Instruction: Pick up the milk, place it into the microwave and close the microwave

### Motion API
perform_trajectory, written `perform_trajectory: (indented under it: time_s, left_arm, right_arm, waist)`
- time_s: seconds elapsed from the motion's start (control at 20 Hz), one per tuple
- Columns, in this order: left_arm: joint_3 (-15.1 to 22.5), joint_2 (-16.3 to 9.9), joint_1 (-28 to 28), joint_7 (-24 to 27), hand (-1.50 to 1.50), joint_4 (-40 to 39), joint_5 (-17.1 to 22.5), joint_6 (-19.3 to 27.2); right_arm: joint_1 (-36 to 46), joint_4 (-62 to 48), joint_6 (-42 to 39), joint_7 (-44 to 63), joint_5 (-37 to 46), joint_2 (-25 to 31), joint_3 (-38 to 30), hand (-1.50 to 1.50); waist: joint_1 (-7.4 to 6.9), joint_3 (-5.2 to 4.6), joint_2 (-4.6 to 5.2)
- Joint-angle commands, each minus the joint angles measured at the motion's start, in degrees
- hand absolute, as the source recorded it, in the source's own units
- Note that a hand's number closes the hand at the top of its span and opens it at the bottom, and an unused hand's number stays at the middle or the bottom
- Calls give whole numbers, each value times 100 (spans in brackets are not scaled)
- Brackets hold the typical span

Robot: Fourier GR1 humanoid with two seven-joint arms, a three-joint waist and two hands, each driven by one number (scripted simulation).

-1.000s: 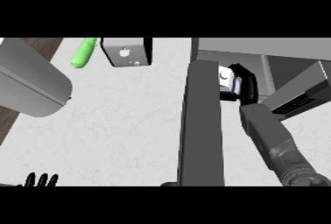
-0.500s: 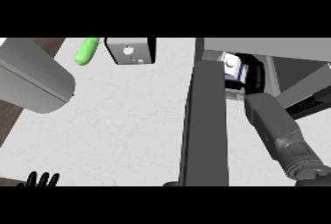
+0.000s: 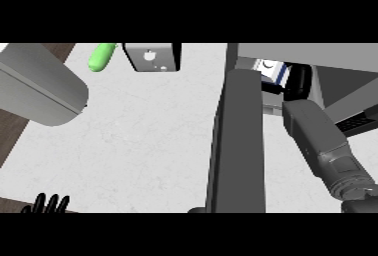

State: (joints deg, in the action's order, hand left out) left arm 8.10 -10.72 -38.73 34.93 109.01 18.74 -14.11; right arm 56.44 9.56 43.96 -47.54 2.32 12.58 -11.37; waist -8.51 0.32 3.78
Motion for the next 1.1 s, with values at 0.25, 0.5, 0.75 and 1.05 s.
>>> perform_trajectory:
  time_s: [0.25, 0.5, 0.75, 1.05]
  left_arm:
    - [-48, -75, 87, -30, -150, -88, 27, -82]
    - [-59, -166, 227, -32, -150, -50, -11, -155]
    - [-65, -129, 398, -82, -150, -248, -52, -103]
    - [-60, -96, 459, -139, -150, -220, -65, -43]
  right_arm:
    - [119, -85, 760, -100, 57, 133, -126, 150]
    - [-499, -937, 2304, 1570, 789, 614, 504, -150]
    - [-32, -895, 1333, 1604, 1260, 240, 998, -150]
    - [110, -817, 843, 1394, 1377, -178, 1120, -150]
  waist:
    - [-124, 7, 50]
    - [-250, -69, 179]
    - [-378, -2, 84]
    - [-289, 20, 70]
